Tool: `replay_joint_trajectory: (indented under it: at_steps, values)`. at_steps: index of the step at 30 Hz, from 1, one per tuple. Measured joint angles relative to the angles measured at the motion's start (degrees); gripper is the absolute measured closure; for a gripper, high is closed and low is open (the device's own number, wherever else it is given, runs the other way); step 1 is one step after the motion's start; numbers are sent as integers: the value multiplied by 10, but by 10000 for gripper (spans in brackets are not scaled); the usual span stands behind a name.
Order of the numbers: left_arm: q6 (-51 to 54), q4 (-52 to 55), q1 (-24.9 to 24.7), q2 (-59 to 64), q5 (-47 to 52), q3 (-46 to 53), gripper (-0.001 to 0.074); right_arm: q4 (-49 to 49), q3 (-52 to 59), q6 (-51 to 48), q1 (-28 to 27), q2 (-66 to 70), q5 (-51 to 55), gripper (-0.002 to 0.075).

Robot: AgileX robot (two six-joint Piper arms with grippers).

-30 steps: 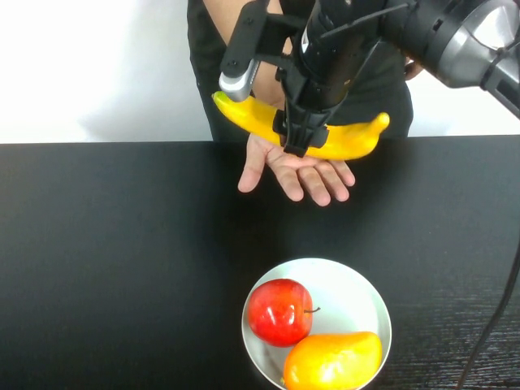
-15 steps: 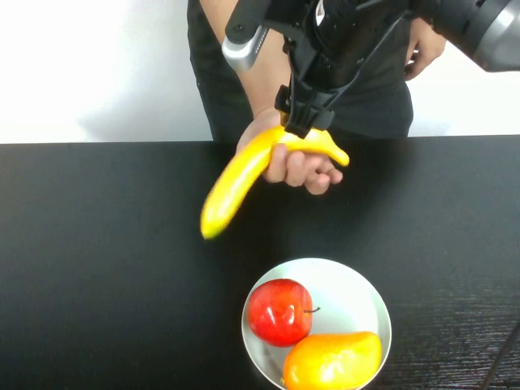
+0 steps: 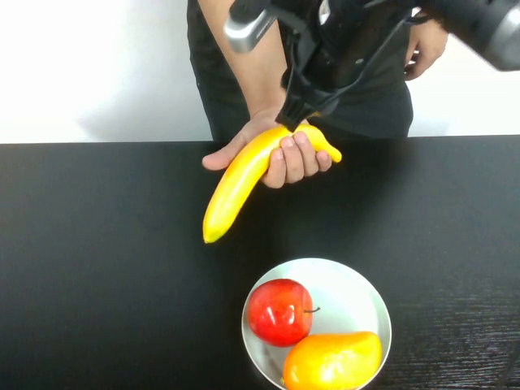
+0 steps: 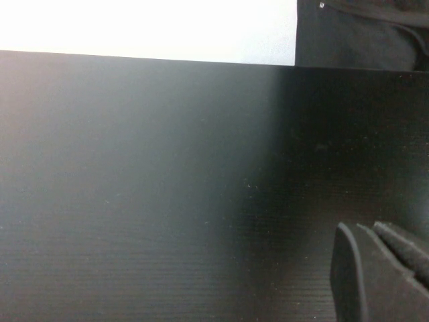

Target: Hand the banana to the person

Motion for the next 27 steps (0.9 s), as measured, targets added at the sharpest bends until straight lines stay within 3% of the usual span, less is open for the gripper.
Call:
replay_joint_trajectory:
  at_steps: [2,6,14,27]
  values:
    - [0,0,0,0,0,0,738,3,28,38,0,-34,0,647]
    - [0,0,0,0,0,0,738,3,127,90,0,-121,-1,716]
    - [0,0,0,0,0,0,738,18,332,197,0,-319,0,731]
    - [0,0,0,0,0,0,738,-24,470,215,-2,-463,-10,733]
